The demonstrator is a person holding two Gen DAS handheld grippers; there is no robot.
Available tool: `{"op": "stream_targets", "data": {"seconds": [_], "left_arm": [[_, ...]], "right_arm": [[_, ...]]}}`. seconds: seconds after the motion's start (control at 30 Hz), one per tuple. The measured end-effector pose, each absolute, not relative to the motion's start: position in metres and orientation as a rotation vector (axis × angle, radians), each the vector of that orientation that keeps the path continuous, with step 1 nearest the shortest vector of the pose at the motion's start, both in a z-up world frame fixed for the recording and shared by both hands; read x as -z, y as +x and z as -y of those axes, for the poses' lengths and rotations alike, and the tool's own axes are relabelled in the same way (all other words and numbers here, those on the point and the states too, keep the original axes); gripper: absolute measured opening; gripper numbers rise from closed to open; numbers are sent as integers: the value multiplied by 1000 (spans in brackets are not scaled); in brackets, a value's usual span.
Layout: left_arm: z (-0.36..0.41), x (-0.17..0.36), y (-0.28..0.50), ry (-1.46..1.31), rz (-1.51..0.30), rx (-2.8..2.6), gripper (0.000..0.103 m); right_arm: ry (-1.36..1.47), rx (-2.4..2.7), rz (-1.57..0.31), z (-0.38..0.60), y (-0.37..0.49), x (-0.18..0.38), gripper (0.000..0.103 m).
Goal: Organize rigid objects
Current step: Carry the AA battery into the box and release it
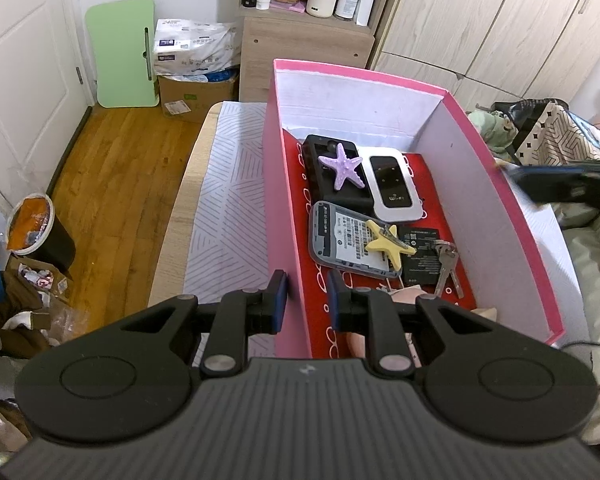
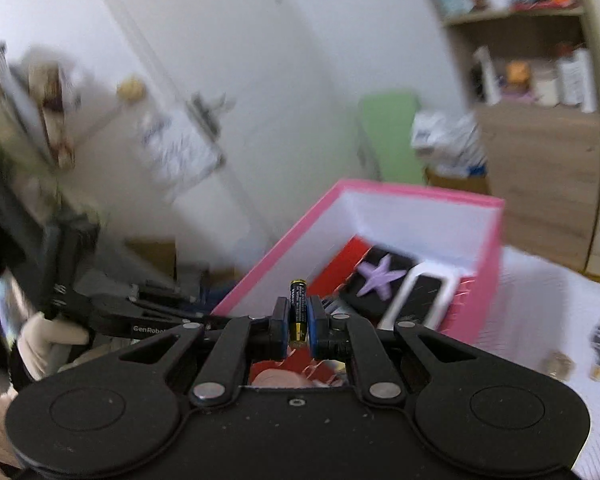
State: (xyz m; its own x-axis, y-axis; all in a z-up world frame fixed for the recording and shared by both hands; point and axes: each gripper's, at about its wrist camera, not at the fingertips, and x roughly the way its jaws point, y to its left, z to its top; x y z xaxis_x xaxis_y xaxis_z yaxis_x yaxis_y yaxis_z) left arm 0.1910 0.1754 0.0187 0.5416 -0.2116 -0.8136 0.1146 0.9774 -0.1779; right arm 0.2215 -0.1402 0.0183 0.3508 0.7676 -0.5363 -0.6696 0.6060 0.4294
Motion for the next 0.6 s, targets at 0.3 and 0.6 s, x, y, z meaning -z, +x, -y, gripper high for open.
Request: {"op": "stream_targets", "data": {"seconds": [0.3,0.6], "left_arm": [[-180,-19,188,-127,-968,207,18],[-181,-20,188,-120,-968,211,18]], "right_arm": [[-141,-925,-948,51,258,17,12],[-129,-876,-945,42,257,26,15]]}}
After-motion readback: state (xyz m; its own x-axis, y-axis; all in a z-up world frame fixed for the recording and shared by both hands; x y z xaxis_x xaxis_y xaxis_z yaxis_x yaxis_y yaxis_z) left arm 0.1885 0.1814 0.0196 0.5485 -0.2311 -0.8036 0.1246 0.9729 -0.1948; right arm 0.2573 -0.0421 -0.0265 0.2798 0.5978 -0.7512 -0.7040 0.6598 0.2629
